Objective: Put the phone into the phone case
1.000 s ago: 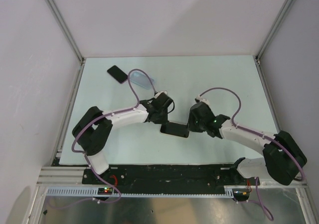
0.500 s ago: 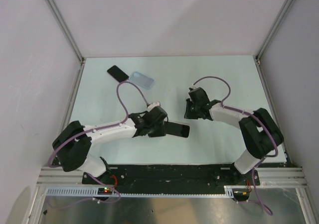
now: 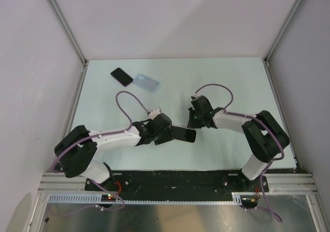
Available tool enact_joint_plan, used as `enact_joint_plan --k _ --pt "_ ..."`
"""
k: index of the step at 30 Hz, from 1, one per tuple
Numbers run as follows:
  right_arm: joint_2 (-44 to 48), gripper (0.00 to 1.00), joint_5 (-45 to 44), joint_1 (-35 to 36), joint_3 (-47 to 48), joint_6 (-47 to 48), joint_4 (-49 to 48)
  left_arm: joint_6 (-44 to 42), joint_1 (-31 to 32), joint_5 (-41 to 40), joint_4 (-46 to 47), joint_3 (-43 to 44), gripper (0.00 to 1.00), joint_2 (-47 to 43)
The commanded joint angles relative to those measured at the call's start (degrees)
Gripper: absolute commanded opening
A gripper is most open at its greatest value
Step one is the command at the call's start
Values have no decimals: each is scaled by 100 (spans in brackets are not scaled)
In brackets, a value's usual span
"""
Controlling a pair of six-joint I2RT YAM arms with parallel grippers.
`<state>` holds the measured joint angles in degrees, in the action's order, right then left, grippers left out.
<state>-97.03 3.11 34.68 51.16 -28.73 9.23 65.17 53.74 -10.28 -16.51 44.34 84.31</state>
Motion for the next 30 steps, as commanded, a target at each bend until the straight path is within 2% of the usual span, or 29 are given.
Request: enact_joint_plan --k 1,8,17,24,30 --pt "258 7 -32 307 -740 -418 205 185 -193 -226 307 -33 56 71" --pt "979 7 -169 714 -1620 -1041 137 -254 -464 -212 494 251 61 544" --pt "1467 6 -207 1255 -1910 -1561 52 -1006 -942 249 490 781 61 1061" --pt "1720 11 -214 810 -1911 -1362 -34 -1332 -1018 279 374 454 61 610" --pt "1759 13 -59 477 -1816 -1095 -101 -1263 -1004 599 320 177 54 59"
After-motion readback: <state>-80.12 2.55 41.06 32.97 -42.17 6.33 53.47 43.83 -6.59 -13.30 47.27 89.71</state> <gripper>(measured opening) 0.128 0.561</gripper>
